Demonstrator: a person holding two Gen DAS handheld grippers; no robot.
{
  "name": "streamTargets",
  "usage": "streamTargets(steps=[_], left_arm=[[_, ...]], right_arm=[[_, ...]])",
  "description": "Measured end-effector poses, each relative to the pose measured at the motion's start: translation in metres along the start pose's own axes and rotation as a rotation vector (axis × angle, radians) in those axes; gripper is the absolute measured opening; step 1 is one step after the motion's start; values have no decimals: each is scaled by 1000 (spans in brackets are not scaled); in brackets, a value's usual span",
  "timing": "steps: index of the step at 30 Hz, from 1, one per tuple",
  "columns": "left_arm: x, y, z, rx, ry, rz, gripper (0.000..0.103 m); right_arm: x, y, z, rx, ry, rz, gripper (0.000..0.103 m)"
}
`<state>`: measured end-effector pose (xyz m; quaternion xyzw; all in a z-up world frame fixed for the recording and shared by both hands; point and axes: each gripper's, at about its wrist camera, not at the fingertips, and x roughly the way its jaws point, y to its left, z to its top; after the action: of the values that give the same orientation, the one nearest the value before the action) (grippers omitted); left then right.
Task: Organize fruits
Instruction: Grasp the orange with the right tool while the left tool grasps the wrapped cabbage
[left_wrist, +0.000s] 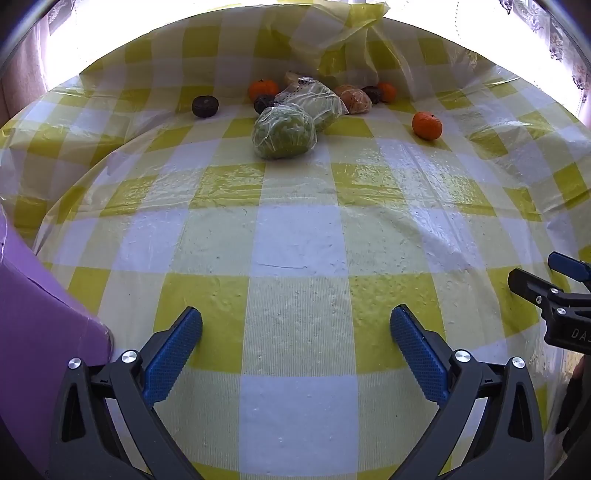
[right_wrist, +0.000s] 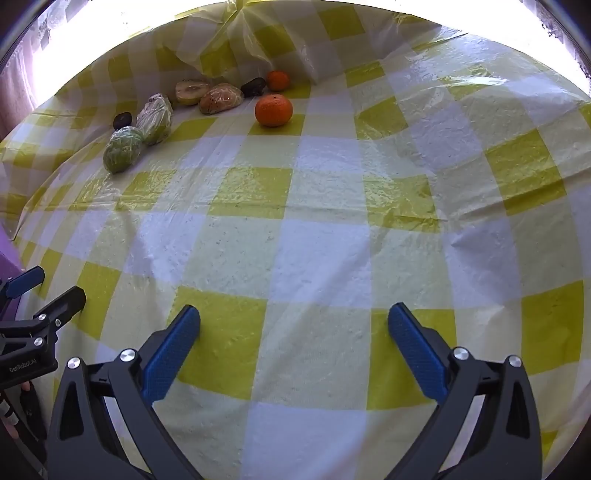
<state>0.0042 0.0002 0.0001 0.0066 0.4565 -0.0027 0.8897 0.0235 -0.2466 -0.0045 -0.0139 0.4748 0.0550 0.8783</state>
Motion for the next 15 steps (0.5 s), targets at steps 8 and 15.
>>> streamTargets(steps=[8,15], left_arm=[[27,9,50,-80,-38,22,97],[58,11,98,-128,-43,2,93]], right_arm=[[36,11,62,-30,-42,36,102],[75,17,134,-7,-92,80,97]])
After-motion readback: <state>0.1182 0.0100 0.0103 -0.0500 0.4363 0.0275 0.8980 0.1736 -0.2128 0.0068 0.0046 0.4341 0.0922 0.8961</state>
